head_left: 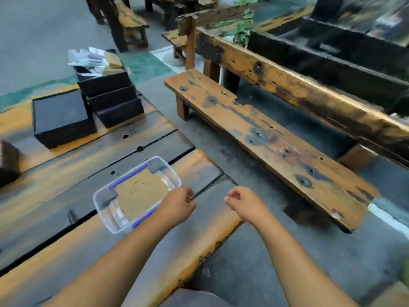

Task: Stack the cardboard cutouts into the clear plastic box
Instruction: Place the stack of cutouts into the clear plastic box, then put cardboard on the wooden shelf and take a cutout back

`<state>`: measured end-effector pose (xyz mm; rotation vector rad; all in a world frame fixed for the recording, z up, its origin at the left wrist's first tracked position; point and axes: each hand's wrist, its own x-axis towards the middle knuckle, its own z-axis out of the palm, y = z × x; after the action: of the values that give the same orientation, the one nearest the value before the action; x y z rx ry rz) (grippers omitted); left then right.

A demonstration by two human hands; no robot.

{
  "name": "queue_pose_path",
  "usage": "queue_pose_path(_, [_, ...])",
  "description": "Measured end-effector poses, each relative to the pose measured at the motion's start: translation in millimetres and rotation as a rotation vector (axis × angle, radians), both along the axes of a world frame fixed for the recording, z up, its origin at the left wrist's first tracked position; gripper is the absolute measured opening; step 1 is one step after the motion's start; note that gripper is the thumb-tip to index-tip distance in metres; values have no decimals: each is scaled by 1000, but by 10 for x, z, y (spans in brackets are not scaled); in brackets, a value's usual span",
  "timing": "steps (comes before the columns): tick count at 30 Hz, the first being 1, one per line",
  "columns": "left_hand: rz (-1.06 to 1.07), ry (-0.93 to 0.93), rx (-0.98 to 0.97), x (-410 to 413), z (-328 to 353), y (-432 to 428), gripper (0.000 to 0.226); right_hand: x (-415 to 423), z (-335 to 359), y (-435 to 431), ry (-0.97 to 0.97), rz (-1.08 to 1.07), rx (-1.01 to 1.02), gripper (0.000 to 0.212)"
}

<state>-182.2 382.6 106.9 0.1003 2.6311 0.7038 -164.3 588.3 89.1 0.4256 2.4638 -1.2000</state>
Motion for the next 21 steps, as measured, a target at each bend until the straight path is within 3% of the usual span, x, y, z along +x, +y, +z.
queue_pose_path(3, [-224,40,-45,175,147,788,37,524,75,731,27,-192,-51,6])
queue_pose_path(10, [-805,200,-76,869,454,2901,37,2101,251,2322,147,-766,-55,15])
queue_pose_path(16, [-1275,266,-5,1677,523,4267,25,3482,399,2932,205,-1149,-22,15])
queue_pose_path(21, [-1657,235,107,2767,616,5351,35,4723,537,3157,171,-1552,88,12])
